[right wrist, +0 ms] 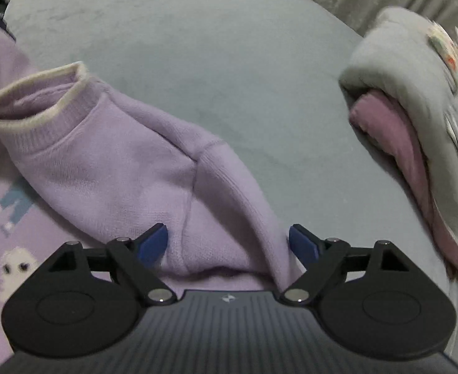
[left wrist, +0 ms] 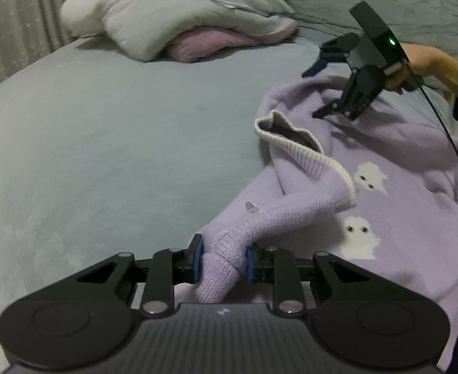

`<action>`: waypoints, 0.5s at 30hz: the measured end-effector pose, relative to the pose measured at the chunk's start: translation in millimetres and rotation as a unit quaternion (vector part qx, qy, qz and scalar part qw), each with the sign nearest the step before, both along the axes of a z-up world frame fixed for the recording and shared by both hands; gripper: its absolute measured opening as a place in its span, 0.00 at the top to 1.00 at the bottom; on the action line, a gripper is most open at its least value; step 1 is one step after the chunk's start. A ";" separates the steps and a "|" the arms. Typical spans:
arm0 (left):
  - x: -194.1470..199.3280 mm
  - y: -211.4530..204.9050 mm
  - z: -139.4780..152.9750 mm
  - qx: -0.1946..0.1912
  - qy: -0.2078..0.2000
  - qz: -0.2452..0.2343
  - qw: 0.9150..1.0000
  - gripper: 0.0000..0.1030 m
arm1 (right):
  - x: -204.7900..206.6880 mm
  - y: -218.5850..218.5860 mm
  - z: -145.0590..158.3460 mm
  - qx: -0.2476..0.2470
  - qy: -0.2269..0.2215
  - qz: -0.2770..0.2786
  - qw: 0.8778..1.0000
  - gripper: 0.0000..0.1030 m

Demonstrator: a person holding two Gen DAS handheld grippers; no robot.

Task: Fold clothes
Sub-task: 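Lift the sweater by its cuffs with both grippers and shake it out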

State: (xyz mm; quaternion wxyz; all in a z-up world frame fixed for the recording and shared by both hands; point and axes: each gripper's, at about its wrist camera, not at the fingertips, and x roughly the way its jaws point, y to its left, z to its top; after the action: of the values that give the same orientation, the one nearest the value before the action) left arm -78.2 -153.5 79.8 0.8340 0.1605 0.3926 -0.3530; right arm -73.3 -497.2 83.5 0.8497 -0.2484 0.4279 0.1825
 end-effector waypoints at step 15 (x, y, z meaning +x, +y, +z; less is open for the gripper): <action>-15.2 48.0 72.4 -0.131 -0.039 0.158 0.978 0.80 | -169.7 25.5 138.8 -0.068 -0.223 -0.070 0.970 0.96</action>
State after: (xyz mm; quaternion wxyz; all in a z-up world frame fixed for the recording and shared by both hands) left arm -93.5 -105.5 152.1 0.9077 -0.0006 0.3307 -0.2582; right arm -243.0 -471.7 222.3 0.9154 -0.3093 0.2556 0.0328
